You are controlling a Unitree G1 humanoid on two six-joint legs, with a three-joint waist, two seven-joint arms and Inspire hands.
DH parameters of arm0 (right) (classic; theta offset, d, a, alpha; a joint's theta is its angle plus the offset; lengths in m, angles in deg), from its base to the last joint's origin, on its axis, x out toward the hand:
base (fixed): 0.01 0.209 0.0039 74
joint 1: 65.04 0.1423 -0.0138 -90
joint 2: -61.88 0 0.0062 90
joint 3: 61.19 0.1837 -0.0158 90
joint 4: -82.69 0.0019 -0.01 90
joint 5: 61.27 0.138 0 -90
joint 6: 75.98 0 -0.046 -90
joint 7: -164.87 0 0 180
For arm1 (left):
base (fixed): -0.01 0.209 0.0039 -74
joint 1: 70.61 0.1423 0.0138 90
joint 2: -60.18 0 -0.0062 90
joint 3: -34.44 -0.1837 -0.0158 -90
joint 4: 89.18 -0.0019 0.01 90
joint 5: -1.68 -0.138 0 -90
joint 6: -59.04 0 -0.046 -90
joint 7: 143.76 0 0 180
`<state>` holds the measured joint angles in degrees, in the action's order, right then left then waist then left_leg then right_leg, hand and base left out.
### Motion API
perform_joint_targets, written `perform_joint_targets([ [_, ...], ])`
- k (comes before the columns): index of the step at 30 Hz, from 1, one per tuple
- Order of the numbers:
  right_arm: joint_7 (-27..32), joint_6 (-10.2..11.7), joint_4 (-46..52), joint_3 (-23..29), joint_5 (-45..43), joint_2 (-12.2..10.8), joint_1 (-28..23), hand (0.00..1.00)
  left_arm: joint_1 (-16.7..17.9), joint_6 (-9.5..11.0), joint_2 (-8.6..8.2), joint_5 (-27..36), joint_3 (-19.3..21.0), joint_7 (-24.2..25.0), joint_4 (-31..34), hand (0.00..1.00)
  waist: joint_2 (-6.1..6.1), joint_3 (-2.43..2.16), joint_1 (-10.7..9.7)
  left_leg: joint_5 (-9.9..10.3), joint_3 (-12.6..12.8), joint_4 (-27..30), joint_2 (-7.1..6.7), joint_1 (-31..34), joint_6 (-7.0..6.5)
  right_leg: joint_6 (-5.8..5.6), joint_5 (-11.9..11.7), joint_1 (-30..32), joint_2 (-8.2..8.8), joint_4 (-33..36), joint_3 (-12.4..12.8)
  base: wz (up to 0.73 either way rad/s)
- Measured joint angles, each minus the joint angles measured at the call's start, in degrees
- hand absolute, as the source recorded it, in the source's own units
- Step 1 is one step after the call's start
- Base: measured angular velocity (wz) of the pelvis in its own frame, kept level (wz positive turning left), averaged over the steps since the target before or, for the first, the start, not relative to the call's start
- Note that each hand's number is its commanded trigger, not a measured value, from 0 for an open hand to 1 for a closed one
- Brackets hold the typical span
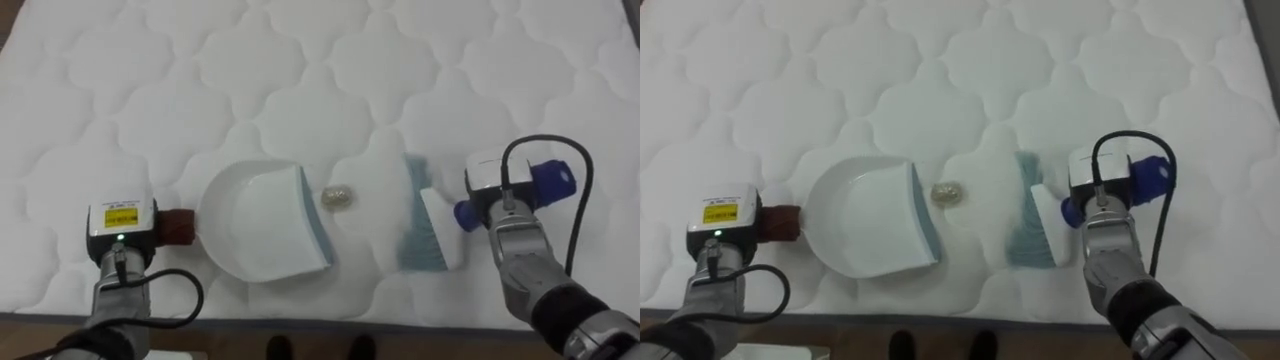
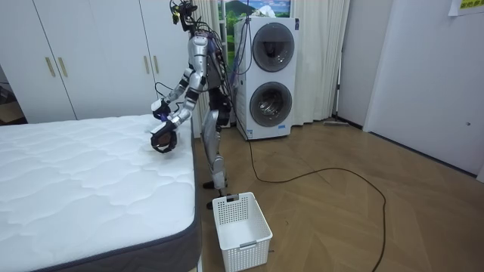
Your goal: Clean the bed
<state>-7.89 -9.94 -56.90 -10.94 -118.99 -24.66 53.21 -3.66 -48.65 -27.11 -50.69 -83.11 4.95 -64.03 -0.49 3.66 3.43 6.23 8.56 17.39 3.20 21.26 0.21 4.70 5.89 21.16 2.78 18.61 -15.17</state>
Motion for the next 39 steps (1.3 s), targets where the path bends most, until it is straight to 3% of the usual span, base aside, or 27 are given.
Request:
perform_joint_targets([
  [9, -1.8, 0.0, 4.4, -4.7, 0.0, -0.2, 0.0, 1.00, -0.1, -0.7, 0.12, -0.1, -1.4, 2.2, 0.3, 1.00, 0.45, -0.05, -0.2, -1.2, 0.0, -2.0, -0.10, -0.9, 0.44, 0.40, 0.2, 0.0, 0.13, 0.1, -0.6, 0.02],
  [19, -5.8, 0.5, 7.1, -6.6, 0.1, -1.6, 0.8, 1.00, -0.2, 0.1, 0.13, -0.1, -1.5, 1.5, -0.8, 1.00, 0.47, -0.05, 0.0, -1.3, 0.1, -2.2, -0.02, -1.3, 0.53, 0.57, 0.3, 0.0, 0.11, 0.2, -0.6, 0.00],
  [25, -9.2, 4.8, 11.6, -6.5, 0.5, -4.3, 0.9, 1.00, 0.3, 1.6, 0.12, -0.1, -1.4, 0.4, -2.3, 1.00, 0.18, -0.02, 0.0, -1.5, 0.1, -3.1, -0.28, -1.9, 0.69, 0.72, 0.8, 0.1, 0.44, 0.7, -0.7, 0.01],
  [29, -9.8, 7.4, 14.1, -6.3, 1.5, -10.1, 1.0, 1.00, -0.1, 1.5, 0.12, -0.1, -1.4, -1.0, -3.4, 1.00, 0.10, -0.02, 0.0, -2.0, 0.1, -3.1, -0.82, -0.7, 0.50, 0.61, 1.2, 1.9, 1.18, 1.8, -0.8, 0.05],
  [33, -9.9, 11.9, 14.0, -6.3, 5.4, -13.9, 0.9, 1.00, 0.1, 2.3, -0.62, -0.1, -1.5, -1.0, -4.0, 1.00, 0.08, 0.05, 0.5, -2.1, 0.1, -3.1, -1.69, -0.2, 0.17, -0.20, 1.7, 2.4, 2.16, 2.1, -1.1, 0.12],
  [37, -10.1, 13.1, 14.0, -6.2, 8.4, -14.8, 0.8, 1.00, 0.1, 2.9, -0.75, -0.1, -1.7, -0.3, -4.5, 1.00, 0.10, 0.11, 0.8, -2.0, 0.1, -3.0, -2.14, 0.4, -0.19, -1.00, 2.1, 3.1, 3.29, 3.0, -1.2, 0.07],
  [39, -10.0, 13.4, 14.0, -6.0, 10.6, -14.8, 1.0, 1.00, 0.2, 3.5, -0.75, 0.1, -1.9, 0.2, -4.5, 1.00, 0.11, 0.11, 1.3, -1.7, 0.1, -2.7, -2.50, 1.1, -1.00, -1.44, 2.4, 4.1, 3.60, 3.8, -0.7, 0.00],
])
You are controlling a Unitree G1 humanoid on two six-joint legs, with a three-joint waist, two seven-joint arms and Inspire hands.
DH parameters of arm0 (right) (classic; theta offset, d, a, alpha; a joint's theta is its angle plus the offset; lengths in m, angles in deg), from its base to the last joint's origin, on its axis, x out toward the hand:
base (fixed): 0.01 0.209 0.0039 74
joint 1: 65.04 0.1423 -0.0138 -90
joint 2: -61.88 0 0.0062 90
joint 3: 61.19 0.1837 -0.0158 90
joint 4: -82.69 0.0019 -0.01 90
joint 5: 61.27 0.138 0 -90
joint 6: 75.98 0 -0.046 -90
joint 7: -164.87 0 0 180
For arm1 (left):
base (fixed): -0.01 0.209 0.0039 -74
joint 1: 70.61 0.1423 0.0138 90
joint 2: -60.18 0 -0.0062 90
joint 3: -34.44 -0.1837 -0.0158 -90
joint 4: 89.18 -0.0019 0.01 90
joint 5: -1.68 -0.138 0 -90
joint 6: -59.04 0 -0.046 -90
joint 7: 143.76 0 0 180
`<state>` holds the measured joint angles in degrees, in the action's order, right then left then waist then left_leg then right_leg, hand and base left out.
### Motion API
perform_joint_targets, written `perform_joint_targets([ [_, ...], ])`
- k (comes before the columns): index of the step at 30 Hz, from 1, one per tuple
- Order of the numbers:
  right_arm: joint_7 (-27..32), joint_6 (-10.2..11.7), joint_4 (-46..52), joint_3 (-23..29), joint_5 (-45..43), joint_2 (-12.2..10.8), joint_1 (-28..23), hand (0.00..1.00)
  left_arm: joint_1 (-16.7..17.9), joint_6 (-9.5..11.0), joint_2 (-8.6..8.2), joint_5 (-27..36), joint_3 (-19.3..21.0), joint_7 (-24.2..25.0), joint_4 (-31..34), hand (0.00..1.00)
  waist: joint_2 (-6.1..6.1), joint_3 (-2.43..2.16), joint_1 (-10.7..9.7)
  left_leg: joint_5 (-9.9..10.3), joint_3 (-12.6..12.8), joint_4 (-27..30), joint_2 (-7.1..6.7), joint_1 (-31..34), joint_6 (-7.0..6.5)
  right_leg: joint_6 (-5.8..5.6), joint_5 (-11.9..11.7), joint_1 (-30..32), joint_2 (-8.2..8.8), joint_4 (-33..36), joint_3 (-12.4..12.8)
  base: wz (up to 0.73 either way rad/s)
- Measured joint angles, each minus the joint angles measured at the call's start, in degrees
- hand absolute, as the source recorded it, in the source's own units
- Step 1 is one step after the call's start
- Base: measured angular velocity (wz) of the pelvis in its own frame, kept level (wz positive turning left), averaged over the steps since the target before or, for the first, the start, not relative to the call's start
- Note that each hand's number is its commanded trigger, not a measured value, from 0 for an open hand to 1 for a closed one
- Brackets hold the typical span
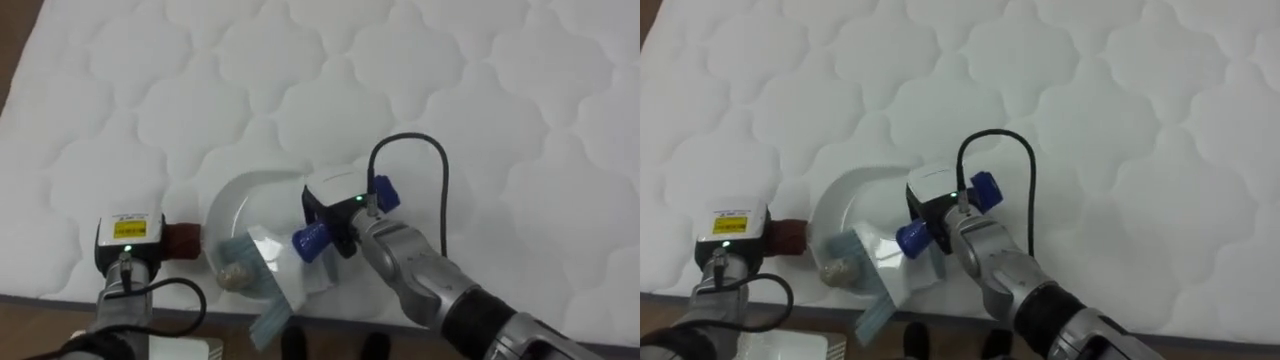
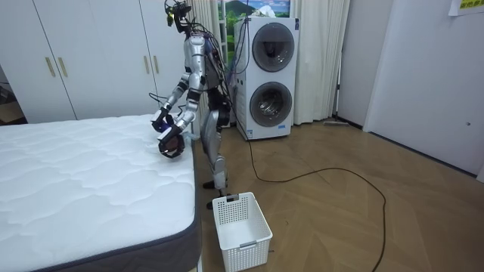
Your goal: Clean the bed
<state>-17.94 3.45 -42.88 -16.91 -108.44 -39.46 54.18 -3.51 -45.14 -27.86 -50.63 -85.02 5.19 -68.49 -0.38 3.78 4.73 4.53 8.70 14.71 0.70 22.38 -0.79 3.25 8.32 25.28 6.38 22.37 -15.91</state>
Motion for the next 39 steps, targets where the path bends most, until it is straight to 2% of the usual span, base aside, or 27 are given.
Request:
perform_joint_targets([
  [3, 0.0, 0.5, 0.0, 0.1, 2.1, 0.0, 0.0, 1.00, -0.1, 0.9, 0.02, 0.0, 0.0, 0.2, -0.1, 1.00, 0.00, 0.00, 0.1, 0.2, 0.2, 0.1, -0.54, 0.6, -0.39, -0.31, 0.4, 1.2, 0.76, 1.3, 0.1, 0.00],
  [6, 0.1, 1.2, 0.0, -0.2, 4.8, 0.0, 0.0, 1.00, -0.1, 1.3, 0.02, 0.0, 0.0, 0.1, -0.1, 1.00, 0.04, 0.03, 0.4, 0.3, 0.4, 0.1, -0.55, 0.6, -0.65, -0.41, 0.6, 1.2, 0.82, 1.4, 0.2, 0.00],
  [20, 0.1, 1.3, 0.0, 0.3, 7.1, 0.1, 0.8, 1.00, 0.8, 1.7, -0.17, 1.7, -0.1, -3.8, -0.4, 1.00, 0.10, 0.06, 0.4, 0.5, 0.4, -0.1, -0.58, 1.2, -0.78, -0.47, 0.8, 1.9, 0.94, 1.6, 0.0, 0.00],
  [28, 0.0, 1.4, 0.0, 1.4, 6.9, 0.5, 0.8, 1.00, 0.7, 3.2, -1.10, 1.8, 2.9, -4.3, -1.7, 1.00, 0.01, 0.11, 0.5, 0.5, 0.5, 0.0, -0.48, 1.1, -0.78, -0.43, 0.8, 1.8, 0.80, 1.6, 0.2, 0.00],
  [39, 0.1, 1.4, 0.1, 2.1, 5.6, 0.7, 0.8, 1.00, 0.9, 3.4, -1.43, 1.7, 4.5, -4.6, -1.8, 1.00, -0.02, 0.13, 0.6, 0.5, 0.5, -0.1, -0.43, 1.2, -0.78, -0.44, 0.8, 1.9, 0.69, 1.3, 0.2, 0.00],
])
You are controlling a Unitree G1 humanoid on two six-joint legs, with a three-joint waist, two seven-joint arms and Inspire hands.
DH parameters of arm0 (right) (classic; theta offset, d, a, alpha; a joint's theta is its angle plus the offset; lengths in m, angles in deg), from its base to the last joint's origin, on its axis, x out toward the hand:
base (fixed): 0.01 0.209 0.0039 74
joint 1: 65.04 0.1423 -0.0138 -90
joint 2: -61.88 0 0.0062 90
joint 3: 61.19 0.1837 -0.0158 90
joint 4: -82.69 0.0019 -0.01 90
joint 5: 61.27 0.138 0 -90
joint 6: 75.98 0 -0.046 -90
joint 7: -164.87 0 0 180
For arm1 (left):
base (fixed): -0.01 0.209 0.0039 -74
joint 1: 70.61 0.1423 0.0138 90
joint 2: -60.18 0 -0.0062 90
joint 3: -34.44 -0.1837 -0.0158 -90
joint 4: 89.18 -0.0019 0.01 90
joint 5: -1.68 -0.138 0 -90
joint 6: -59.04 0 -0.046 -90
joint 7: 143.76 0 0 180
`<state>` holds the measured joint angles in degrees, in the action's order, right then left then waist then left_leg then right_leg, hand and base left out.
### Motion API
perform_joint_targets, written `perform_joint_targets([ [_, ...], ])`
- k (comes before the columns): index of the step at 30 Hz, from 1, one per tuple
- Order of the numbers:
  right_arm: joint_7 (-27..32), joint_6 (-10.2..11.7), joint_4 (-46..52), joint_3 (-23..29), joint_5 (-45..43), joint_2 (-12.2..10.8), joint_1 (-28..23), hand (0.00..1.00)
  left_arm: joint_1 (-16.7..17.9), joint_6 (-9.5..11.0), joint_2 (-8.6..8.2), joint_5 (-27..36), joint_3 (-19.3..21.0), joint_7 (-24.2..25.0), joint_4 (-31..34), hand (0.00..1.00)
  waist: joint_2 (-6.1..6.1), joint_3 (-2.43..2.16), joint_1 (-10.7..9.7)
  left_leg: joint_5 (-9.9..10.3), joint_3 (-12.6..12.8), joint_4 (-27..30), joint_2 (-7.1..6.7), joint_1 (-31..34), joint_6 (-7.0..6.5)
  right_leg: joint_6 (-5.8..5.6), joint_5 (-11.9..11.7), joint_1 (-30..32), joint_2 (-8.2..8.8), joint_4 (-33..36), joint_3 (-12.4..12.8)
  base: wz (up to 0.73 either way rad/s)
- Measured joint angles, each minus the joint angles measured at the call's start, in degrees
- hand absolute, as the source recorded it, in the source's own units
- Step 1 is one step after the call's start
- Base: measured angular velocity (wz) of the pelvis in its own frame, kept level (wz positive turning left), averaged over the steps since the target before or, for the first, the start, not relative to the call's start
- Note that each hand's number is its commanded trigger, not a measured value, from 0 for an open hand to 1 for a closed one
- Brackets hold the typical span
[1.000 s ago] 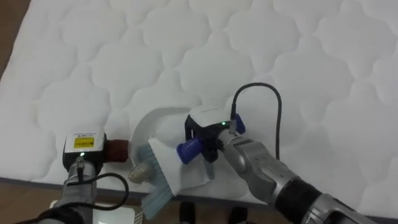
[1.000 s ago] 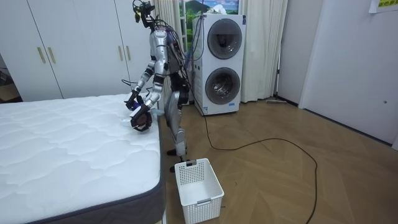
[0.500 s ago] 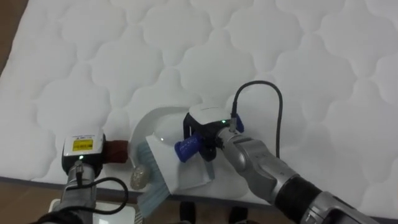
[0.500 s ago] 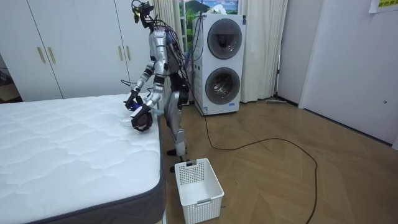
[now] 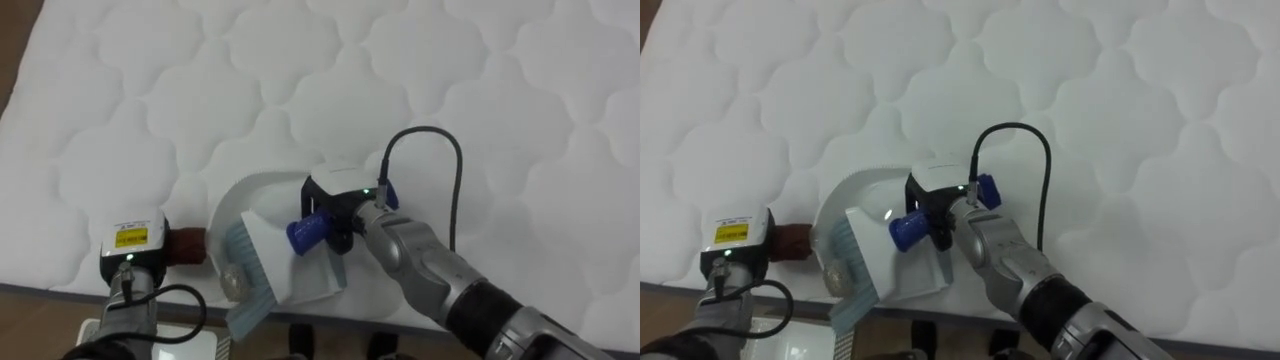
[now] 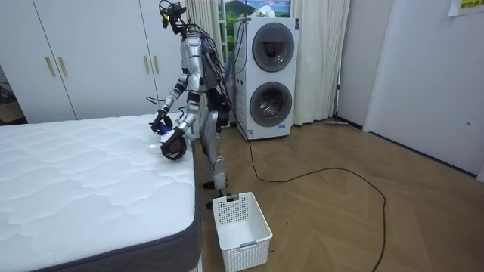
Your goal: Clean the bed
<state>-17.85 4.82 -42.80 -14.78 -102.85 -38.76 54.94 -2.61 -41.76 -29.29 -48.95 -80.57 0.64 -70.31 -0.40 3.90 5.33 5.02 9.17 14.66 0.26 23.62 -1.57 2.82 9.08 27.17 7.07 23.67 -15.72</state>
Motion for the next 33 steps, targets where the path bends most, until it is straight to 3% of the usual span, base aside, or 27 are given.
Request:
perform_joint_targets([
  [22, -1.7, 0.0, 1.0, 0.5, -1.2, 0.0, 0.0, 1.00, 0.6, -0.1, -0.20, 0.0, 0.2, -0.5, 0.0, 1.00, 0.15, -0.10, 0.1, 0.0, 0.1, 0.2, 0.03, -0.3, 0.00, 0.11, -0.1, -0.1, 0.03, 0.3, 0.1, 0.00],
  [33, 0.9, 0.0, 0.4, 1.7, -1.5, 3.0, -2.4, 1.00, 1.3, -0.1, -0.87, 0.0, 0.4, -1.4, 0.5, 1.00, 0.79, -0.06, 0.0, 0.0, -0.6, 0.4, 0.00, -0.3, 0.00, 0.15, -0.1, -0.9, 0.11, 0.1, -1.1, 0.03],
])
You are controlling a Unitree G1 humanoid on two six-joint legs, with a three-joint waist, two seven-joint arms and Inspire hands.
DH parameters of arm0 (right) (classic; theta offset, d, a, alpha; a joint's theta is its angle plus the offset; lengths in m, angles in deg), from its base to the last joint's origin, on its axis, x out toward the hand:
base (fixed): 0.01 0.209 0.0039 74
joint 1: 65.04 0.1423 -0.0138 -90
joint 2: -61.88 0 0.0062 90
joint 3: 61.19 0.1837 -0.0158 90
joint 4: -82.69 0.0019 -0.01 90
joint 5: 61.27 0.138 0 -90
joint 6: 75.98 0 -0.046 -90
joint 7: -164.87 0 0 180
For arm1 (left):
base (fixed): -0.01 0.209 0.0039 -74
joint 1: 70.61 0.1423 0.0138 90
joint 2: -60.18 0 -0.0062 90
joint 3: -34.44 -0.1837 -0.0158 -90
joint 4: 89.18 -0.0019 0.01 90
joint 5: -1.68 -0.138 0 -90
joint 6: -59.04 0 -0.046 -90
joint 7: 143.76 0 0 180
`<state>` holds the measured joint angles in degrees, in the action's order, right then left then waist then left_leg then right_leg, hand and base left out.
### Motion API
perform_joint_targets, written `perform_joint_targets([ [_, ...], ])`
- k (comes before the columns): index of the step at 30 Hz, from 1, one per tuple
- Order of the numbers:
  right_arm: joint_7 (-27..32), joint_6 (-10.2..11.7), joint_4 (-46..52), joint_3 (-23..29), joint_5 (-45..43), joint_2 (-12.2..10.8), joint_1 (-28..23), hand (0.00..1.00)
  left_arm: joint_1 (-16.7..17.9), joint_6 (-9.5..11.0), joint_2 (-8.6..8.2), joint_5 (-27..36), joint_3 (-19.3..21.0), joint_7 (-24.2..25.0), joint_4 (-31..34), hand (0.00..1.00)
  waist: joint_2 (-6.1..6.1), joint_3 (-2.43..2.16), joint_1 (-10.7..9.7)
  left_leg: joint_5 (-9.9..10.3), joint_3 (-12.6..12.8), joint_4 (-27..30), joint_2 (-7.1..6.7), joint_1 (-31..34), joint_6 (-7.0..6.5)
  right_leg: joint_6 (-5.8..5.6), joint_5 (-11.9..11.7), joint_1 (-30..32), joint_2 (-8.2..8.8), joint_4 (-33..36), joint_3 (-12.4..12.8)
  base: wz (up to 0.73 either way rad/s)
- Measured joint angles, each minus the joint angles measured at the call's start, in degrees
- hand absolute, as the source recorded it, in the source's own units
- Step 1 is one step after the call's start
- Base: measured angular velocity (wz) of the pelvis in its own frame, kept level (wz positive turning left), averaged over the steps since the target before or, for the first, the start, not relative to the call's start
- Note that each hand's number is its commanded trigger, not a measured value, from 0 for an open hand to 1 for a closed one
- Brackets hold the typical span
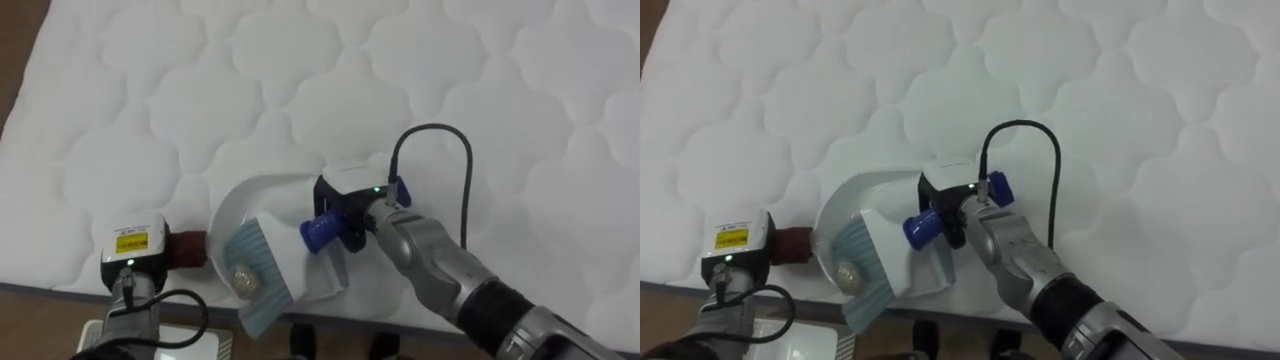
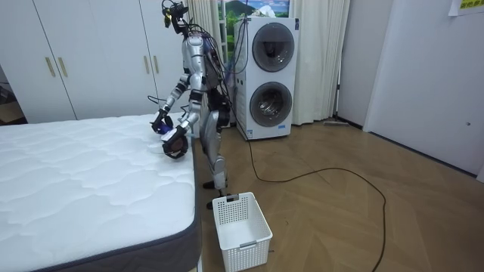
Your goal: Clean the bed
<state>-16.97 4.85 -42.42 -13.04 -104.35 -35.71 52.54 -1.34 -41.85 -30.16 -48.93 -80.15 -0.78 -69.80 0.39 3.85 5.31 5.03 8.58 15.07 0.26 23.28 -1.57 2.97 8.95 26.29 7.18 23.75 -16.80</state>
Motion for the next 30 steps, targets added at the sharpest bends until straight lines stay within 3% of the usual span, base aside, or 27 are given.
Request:
perform_joint_targets([
  [11, 5.0, 2.3, 0.2, 2.2, 0.0, 2.6, -4.0, 1.00, 0.3, 0.0, 0.05, -0.2, 0.0, -0.9, 1.5, 1.00, -0.04, -0.06, -0.3, 1.0, -0.5, 3.3, 0.01, 2.1, -0.45, -0.15, 0.3, 1.0, 0.55, 1.4, -0.3, 0.02],
  [22, 7.1, 2.3, 0.2, 2.8, -3.1, 4.0, -5.9, 1.00, 0.6, 0.0, 0.55, -1.6, 0.0, -1.0, 1.7, 1.00, -0.13, -0.16, -0.6, 1.7, -0.6, 5.6, 0.03, 2.0, -0.86, -0.32, 0.4, 0.2, 0.88, 2.1, -0.4, 0.00],
  [30, 11.2, 3.0, -0.2, 5.3, -2.4, 7.7, -10.0, 1.00, 1.8, 0.0, 2.06, -1.6, 0.0, -1.6, 2.0, 1.00, -0.62, -0.46, -2.0, 1.7, -0.7, 5.7, 0.03, 1.8, -0.86, -0.33, 0.4, -0.3, 0.90, 2.3, -0.4, 0.01],
])
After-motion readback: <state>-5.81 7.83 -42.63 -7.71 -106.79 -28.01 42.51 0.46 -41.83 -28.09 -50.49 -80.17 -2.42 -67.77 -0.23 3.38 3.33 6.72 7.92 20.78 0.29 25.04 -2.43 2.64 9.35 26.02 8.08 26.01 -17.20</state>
